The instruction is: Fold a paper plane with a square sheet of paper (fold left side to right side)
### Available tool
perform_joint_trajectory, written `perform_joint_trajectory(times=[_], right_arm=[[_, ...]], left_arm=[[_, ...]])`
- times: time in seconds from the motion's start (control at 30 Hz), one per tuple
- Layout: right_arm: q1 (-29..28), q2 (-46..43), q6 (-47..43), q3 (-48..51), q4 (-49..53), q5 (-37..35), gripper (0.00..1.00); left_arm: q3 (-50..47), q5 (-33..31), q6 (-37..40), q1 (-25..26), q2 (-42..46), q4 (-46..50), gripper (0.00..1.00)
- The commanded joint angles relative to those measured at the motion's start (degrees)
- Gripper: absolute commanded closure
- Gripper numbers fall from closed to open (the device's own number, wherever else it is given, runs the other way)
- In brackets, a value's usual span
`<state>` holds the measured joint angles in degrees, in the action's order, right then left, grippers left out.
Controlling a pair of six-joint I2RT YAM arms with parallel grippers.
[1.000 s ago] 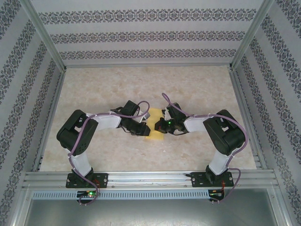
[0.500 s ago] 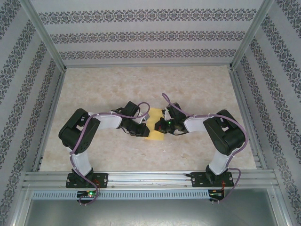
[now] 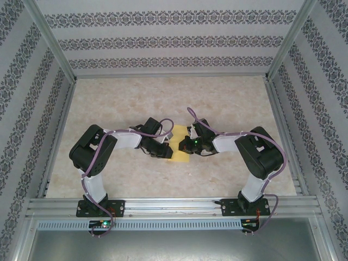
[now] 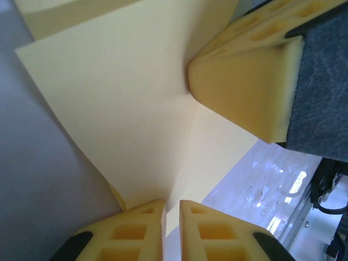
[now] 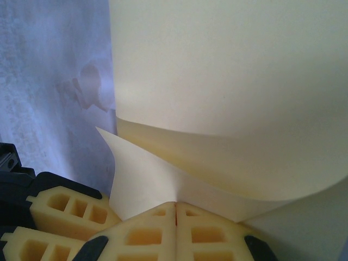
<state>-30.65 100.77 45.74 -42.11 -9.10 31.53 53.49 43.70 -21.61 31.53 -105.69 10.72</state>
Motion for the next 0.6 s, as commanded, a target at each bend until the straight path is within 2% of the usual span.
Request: perform_joint_trajectory(times=[0.0, 0.33, 0.57], right_arm=[[-0.9, -0.53, -1.36, 0.04, 2.96, -0.22, 1.0], [-0.5, -8.89, -2.15, 1.02, 4.37, -2.87, 1.0], [-1.49, -7.43, -1.07, 0.73, 2.95, -3.84, 1.0]], left_arm=[[0.23, -1.01, 1.48, 0.54, -1.58, 1.67, 0.85], [-0.06, -3.37, 2.48, 0.95, -1.38, 3.49, 0.86], [0.28, -3.48, 3.37, 1.33, -1.84, 3.96, 0.86]])
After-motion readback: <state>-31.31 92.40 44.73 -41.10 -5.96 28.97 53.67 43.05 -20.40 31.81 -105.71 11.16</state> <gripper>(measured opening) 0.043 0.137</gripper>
